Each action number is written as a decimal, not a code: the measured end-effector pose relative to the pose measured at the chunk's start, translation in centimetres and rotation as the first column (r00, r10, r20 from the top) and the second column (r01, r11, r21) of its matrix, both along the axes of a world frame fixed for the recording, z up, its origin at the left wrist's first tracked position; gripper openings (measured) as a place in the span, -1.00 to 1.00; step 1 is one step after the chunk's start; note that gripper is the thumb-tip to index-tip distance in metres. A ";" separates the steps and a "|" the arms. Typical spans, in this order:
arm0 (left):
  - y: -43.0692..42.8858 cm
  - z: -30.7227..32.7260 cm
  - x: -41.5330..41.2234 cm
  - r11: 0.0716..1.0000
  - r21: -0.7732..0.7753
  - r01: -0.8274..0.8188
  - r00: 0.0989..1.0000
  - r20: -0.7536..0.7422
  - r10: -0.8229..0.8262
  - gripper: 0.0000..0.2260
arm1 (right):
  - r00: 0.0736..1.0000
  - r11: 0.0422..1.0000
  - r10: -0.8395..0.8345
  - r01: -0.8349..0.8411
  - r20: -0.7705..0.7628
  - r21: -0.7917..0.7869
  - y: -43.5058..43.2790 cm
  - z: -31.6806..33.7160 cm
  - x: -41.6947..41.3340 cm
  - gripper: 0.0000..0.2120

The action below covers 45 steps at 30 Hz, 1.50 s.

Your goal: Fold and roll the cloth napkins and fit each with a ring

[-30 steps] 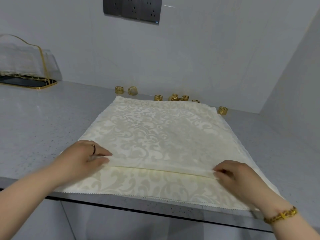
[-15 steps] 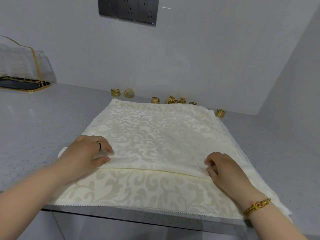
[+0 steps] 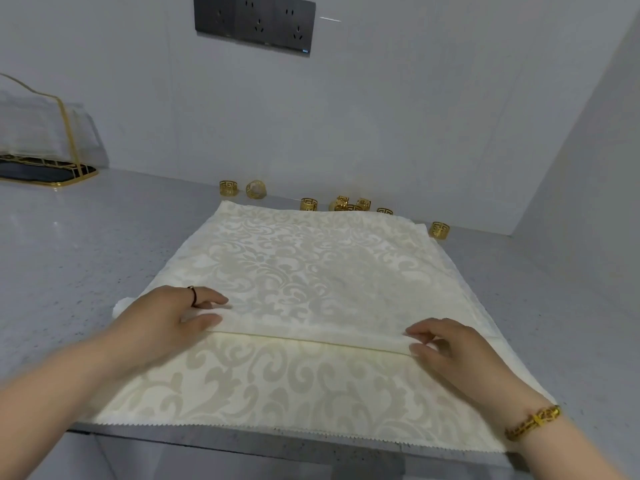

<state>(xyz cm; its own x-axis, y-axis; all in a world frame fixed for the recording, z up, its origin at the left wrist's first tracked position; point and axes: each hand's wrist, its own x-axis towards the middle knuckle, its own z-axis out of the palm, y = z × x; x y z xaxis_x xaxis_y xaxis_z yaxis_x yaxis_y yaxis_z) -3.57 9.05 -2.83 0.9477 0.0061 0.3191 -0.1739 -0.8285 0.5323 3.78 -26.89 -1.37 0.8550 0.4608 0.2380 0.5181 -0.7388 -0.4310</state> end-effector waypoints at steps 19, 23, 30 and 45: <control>1.9 -0.3 0.8 0.933 0.347 0.096 0.984 0.108 -0.141 -0.66 | 0.944 0.957 0.183 -0.107 0.276 -0.268 0.2 -1.1 1.3 -0.80; 1.5 -0.5 0.9 0.954 0.298 -0.040 0.988 0.153 -0.006 -0.72 | 0.953 0.976 0.125 -0.068 0.277 -0.207 0.5 -0.9 1.4 -0.86; 1.2 -0.2 3.3 0.975 0.054 -0.215 0.973 -0.078 0.219 -0.77 | 0.994 0.994 -0.105 0.105 -0.018 -0.001 0.9 0.2 3.1 -0.81; -0.2 0.1 3.8 0.948 0.318 0.020 0.994 0.096 -0.053 -0.39 | 0.966 0.984 -0.008 0.054 0.257 -0.172 3.0 -1.2 3.7 -0.89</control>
<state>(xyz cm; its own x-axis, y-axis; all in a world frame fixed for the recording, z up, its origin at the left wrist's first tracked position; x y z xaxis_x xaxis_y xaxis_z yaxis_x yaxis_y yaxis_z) 0.21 8.80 -2.75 0.9079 -0.1447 0.3935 -0.2467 -0.9432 0.2224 7.47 -23.88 -2.60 0.7909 0.4895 0.3672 0.5696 -0.8082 -0.1494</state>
